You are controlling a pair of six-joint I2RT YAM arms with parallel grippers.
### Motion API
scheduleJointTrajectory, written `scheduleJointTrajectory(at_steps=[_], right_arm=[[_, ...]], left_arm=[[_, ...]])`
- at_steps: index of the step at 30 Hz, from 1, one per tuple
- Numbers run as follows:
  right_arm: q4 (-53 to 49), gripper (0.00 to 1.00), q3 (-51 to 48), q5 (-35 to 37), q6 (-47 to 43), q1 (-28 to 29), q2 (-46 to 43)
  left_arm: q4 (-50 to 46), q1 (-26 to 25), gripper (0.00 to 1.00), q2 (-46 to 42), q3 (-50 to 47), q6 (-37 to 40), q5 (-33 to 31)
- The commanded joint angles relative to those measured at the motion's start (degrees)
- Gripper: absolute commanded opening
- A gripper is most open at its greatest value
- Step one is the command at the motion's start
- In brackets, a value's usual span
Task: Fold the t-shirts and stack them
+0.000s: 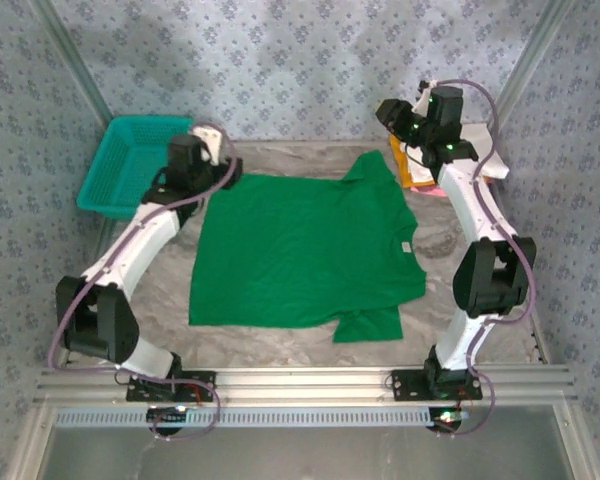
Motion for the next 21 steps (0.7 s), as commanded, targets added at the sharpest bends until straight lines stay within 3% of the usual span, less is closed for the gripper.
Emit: scheduleJointTrajectory(at_steps=[1, 7, 10, 15, 21], right_arm=[[-6.4, 0.35, -1.7, -0.2, -3.4, -0.2, 9.8], [-12.9, 0.32, 8.5, -1.7, -3.7, 0.5, 21.5], [-16.8, 0.32, 14.9, -2.1, -3.7, 0.4, 26.9], [-19.9, 0.40, 22.3, -3.4, -3.2, 0.5, 34.5], [-21.1, 0.44, 25.1, -2.1, -2.5, 0.9, 37.8]], left_arm=[[-4.0, -2.9, 0.61, 4.9, -2.9, -3.3, 0.9], [-3.3, -7.4, 0.60, 12.3, -6.0, -6.9, 0.0], [-3.4, -7.1, 0.58, 15.4, -7.0, -9.3, -3.3], [-5.8, -6.6, 0.55, 18.5, -8.0, -11.8, -8.8], [-6.2, -4.5, 0.54, 20.5, -10.7, -15.3, -10.8]])
